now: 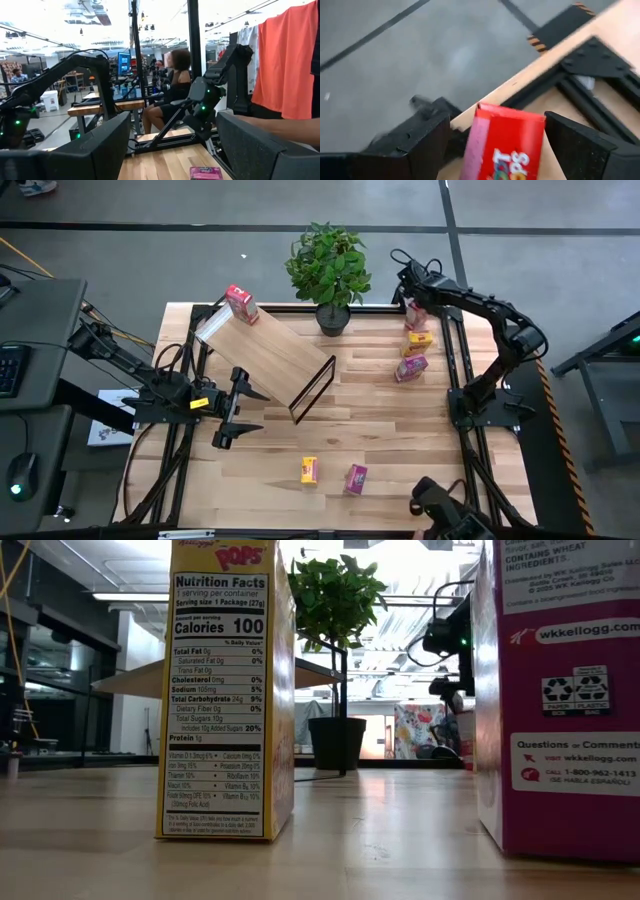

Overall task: Stack cereal on shelf
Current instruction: Put the red cereal box on the shelf aligned with the other red cereal box

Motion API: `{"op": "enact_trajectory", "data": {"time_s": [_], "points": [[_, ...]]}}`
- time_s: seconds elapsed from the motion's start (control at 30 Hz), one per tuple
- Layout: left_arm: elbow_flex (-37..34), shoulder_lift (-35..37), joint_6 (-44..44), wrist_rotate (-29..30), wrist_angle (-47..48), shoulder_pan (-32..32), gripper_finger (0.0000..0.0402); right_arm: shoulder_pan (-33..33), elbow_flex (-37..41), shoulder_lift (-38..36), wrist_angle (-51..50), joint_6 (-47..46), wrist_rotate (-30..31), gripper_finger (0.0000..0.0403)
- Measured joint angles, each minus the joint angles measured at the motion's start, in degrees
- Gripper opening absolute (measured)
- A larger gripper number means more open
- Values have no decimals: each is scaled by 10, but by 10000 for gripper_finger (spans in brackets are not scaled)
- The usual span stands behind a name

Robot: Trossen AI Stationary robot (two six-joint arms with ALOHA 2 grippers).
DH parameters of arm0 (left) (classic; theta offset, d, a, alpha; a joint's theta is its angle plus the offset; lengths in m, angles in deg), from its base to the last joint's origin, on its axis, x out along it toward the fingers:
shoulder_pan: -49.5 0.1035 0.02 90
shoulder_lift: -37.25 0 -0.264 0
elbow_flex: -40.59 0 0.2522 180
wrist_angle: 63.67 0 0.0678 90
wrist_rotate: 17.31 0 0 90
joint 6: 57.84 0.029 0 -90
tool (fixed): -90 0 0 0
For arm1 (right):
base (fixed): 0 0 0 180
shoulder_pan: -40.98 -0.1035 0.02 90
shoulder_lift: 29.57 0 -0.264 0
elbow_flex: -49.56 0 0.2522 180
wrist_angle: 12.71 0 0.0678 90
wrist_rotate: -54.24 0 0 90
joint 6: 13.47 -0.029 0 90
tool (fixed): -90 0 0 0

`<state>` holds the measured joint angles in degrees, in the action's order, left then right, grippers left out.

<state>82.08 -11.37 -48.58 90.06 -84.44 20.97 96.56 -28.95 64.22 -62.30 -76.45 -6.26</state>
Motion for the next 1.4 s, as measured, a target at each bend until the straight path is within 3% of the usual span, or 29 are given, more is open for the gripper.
{"op": "enact_trajectory", "data": {"time_s": [0.27, 0.4, 0.8, 1.4], "points": [[0, 0, 0, 0, -1, 0, 285, -1, 0, 0, 21, 150, -46, 314], [0, 0, 0, 0, -1, 0, 285, -2, 0, 0, -2, 181, -66, 314], [0, 0, 0, 0, -1, 0, 285, -2, 0, 0, -80, 237, -57, 314], [0, 0, -17, 0, 1, 22, 285, -55, 0, 0, -39, 469, -60, 314]]}}
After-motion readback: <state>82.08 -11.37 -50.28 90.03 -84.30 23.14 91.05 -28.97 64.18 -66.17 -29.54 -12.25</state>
